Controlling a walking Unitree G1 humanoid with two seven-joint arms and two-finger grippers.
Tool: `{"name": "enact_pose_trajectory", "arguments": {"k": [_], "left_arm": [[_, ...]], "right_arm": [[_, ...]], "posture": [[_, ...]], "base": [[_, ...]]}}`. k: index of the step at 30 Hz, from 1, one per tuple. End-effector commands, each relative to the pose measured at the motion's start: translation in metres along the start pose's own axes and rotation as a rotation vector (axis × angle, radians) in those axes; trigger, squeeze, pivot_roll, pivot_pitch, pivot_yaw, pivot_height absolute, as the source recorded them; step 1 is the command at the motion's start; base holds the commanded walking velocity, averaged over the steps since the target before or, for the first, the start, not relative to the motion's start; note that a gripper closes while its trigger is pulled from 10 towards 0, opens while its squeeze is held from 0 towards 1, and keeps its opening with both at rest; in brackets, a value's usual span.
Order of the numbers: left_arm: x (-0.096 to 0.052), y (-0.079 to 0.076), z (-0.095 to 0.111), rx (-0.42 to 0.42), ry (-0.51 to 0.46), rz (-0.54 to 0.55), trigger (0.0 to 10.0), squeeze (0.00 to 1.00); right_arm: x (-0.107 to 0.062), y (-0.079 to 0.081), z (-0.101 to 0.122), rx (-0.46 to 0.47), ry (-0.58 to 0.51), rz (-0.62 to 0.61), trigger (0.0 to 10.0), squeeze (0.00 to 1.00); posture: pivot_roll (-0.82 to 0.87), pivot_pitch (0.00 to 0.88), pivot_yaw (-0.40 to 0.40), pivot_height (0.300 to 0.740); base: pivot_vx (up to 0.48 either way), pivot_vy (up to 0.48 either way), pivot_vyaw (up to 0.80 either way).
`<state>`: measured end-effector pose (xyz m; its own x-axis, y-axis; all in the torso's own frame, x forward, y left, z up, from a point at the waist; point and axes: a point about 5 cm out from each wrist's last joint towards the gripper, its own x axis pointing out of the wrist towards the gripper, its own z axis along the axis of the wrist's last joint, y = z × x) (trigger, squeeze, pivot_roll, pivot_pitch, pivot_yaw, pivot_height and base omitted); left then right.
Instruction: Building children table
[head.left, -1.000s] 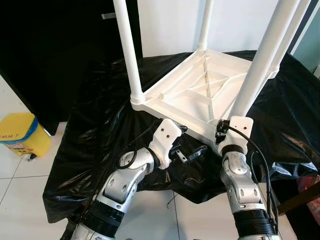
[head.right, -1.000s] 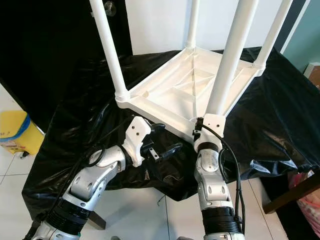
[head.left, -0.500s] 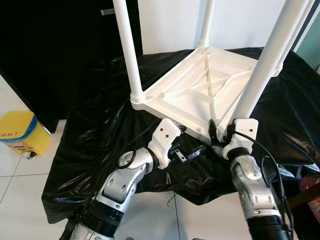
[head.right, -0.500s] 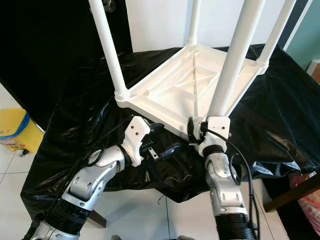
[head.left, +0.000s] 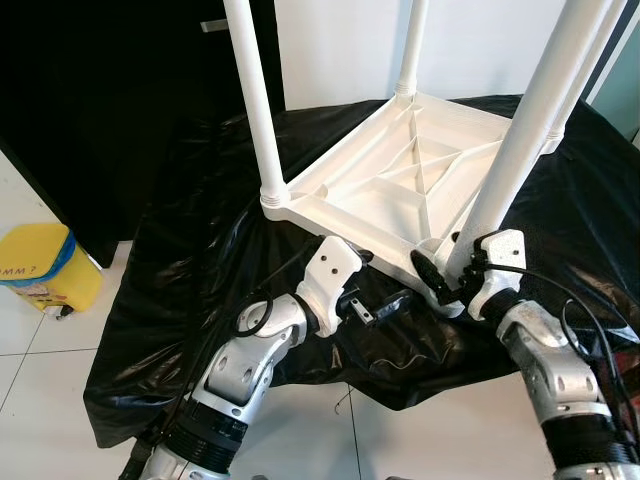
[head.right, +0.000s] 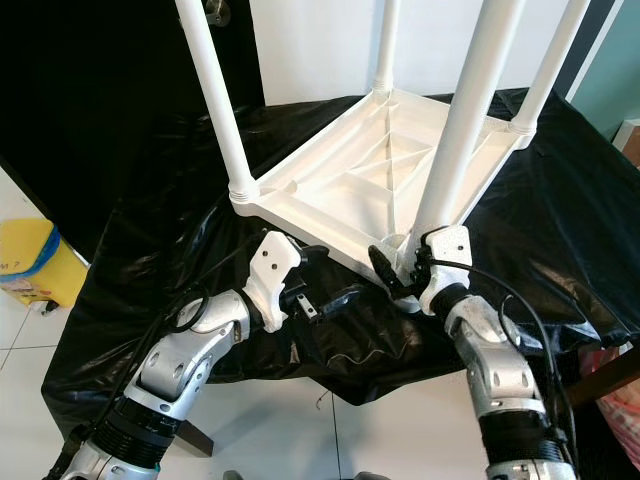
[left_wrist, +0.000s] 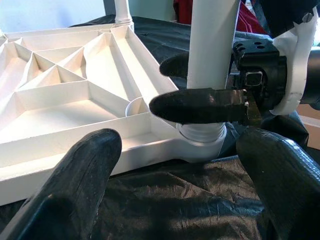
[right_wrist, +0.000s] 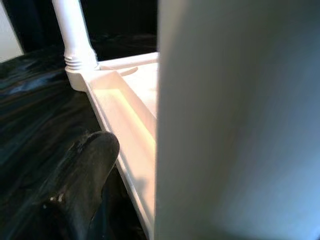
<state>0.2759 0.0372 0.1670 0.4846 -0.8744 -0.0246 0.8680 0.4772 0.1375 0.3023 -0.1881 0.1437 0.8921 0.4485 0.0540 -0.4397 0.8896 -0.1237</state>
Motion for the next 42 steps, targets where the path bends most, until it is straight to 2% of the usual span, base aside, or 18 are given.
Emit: {"name": "enact_pose_trajectory", "arguments": {"k": [1,3,4,5,7,8,17,20,21,27,29,31,35,38,42], "left_arm": [[-0.001,0.0,-0.003,0.012,0.031,-0.015,10.0,0.0],[-0.001,0.0,-0.003,0.012,0.031,-0.015,10.0,0.0],[-0.001,-0.002,-0.005,0.013,0.042,-0.028,10.0,0.0],[-0.001,-0.004,-0.006,0.014,0.048,-0.035,10.0,0.0],[-0.001,-0.004,-0.006,0.014,0.048,-0.035,10.0,0.0],[-0.001,-0.005,-0.007,0.014,0.05,-0.039,10.0,0.0],[0.003,-0.005,-0.009,0.008,0.05,-0.016,10.0,0.0],[0.003,-0.003,-0.015,0.021,0.069,0.018,10.0,0.0],[0.003,-0.003,-0.015,0.02,0.069,0.019,10.0,0.0],[0.003,-0.001,-0.014,0.028,0.063,0.035,10.0,0.0],[0.004,0.001,-0.014,0.045,0.063,0.066,10.0,0.0],[0.004,0.002,-0.015,0.041,0.066,0.08,10.0,0.0],[0.004,0.001,-0.015,0.041,0.067,0.076,10.0,0.0],[0.005,0.0,-0.017,0.041,0.073,0.069,10.0,0.0],[0.005,-0.001,-0.018,0.042,0.078,0.059,10.0,0.0]], "right_arm": [[0.005,0.004,-0.004,-0.001,0.033,0.065,10.0,0.0],[0.005,0.004,-0.004,-0.001,0.033,0.065,10.0,0.0],[0.006,0.003,-0.007,-0.011,0.047,0.073,9.2,0.0],[0.006,0.002,-0.009,-0.025,0.063,0.072,3.9,0.0],[0.006,0.002,-0.009,-0.025,0.063,0.072,3.9,0.0],[0.007,0.001,-0.011,-0.036,0.074,0.072,0.0,0.0],[0.008,-0.001,-0.017,-0.048,0.099,0.064,0.0,0.0],[0.007,0.001,-0.019,-0.026,0.102,0.066,0.0,0.0],[0.007,0.001,-0.019,-0.025,0.104,0.056,10.0,0.0],[0.007,0.003,-0.021,-0.032,0.106,0.016,10.0,0.0],[0.008,0.002,-0.023,-0.036,0.116,-0.063,10.0,0.0],[0.009,0.008,-0.023,-0.024,0.114,-0.121,10.0,0.0],[0.01,0.016,-0.024,0.0,0.109,-0.178,10.0,0.0],[0.01,0.02,-0.028,0.056,0.125,-0.311,10.0,0.0],[0.01,0.025,-0.029,0.078,0.127,-0.428,10.0,0.0]], "posture": [[-0.16,0.06,0.016,0.74],[-0.16,0.06,0.016,0.74],[-0.16,0.06,0.016,0.74],[-0.16,0.061,0.015,0.74],[-0.16,0.061,0.015,0.74],[-0.16,0.06,0.014,0.74],[-0.15,0.065,0.016,0.74],[-0.16,0.07,0.019,0.74],[-0.16,0.071,0.02,0.74],[-0.16,0.072,0.022,0.74],[-0.17,0.074,0.022,0.74],[-0.17,0.075,0.021,0.74],[-0.17,0.072,0.017,0.74],[-0.17,0.069,0.014,0.74],[-0.17,0.063,0.012,0.74]], "base": [[0.0,0.0,0.0],[0.0,0.0,0.0],[0.0,0.0,0.0],[0.0,0.0,0.0],[0.0,0.0,0.0],[0.0,0.0,0.0],[0.0,0.0,0.0],[0.0,0.0,0.0],[0.0,0.0,0.0],[0.0,0.0,0.0],[0.0,0.0,0.0],[0.0,0.0,0.0],[0.0,0.0,0.0],[0.0,0.0,0.0],[0.0,0.0,0.0]]}}
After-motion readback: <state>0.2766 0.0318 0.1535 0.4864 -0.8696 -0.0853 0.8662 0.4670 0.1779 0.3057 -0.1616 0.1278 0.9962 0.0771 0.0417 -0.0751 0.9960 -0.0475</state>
